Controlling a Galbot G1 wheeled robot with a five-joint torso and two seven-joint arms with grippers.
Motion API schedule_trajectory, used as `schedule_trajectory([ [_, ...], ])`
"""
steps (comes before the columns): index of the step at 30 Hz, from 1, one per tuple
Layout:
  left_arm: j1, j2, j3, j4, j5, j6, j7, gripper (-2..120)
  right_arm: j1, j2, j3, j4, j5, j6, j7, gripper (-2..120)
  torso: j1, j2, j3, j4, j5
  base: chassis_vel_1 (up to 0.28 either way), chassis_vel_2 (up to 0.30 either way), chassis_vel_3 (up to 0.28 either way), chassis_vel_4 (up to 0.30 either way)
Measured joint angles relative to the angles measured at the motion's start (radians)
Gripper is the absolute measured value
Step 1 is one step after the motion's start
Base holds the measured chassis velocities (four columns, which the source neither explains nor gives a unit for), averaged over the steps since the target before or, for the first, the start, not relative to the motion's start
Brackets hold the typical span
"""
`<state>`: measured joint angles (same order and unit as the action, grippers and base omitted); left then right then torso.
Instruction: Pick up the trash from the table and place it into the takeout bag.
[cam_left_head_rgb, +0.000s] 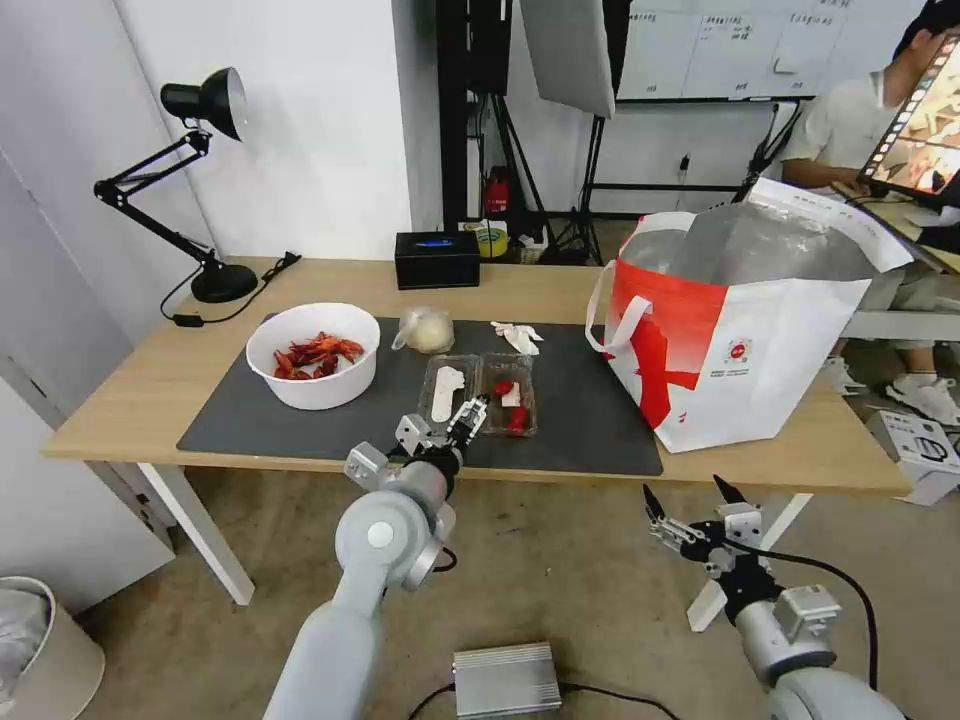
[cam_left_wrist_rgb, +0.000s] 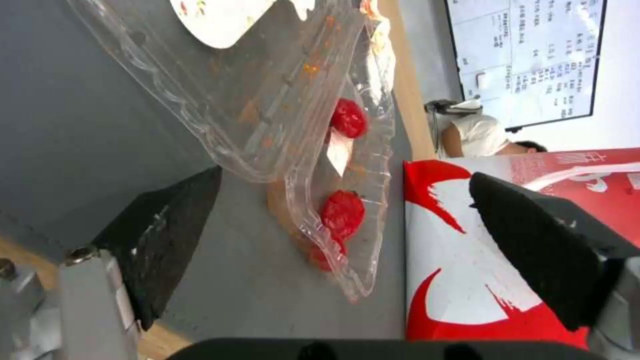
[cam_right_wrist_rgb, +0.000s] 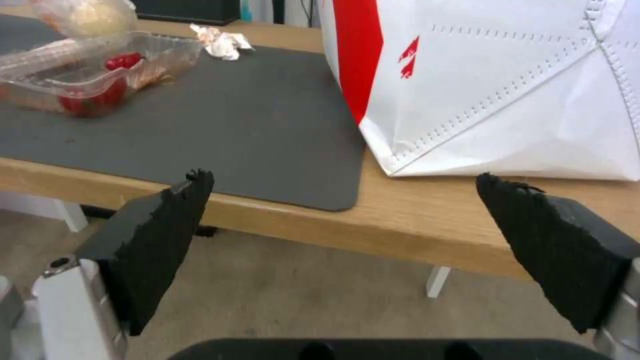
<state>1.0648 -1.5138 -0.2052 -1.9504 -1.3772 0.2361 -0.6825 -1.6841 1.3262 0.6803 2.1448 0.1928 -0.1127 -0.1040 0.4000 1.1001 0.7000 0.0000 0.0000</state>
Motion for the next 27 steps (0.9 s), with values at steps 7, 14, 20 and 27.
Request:
schedule_trajectory([
  [7,-0.001,-0.005,-0.001,0.008,0.001,-0.016,-0.005,100,0.001,0.0,-0.001,-0.005,-0.002,0.002,0.0,100,0.0,0.0,0.0,0.0,0.0,0.0,0.0,0.0,0.0],
  [14,-0.003,0.004,-0.013,0.007,0.001,-0.025,-0.007,100,0.003,0.0,-0.005,-0.008,-0.01,0.003,0.0,100,0.0,0.0,0.0,0.0,0.0,0.0,0.0,0.0,0.0],
  [20,-0.006,0.006,-0.019,0.004,0.001,-0.04,-0.009,100,0.003,0.004,-0.012,-0.013,-0.014,0.007,0.0,100,0.0,0.0,0.0,0.0,0.0,0.0,0.0,0.0,0.0],
  [27,0.0,-0.001,-0.022,-0.001,0.0,-0.049,-0.004,100,0.003,0.005,-0.015,-0.013,-0.016,0.008,0.0,100,0.0,0.0,0.0,0.0,-0.0001,0.0,0.0,0.0,0.0],
])
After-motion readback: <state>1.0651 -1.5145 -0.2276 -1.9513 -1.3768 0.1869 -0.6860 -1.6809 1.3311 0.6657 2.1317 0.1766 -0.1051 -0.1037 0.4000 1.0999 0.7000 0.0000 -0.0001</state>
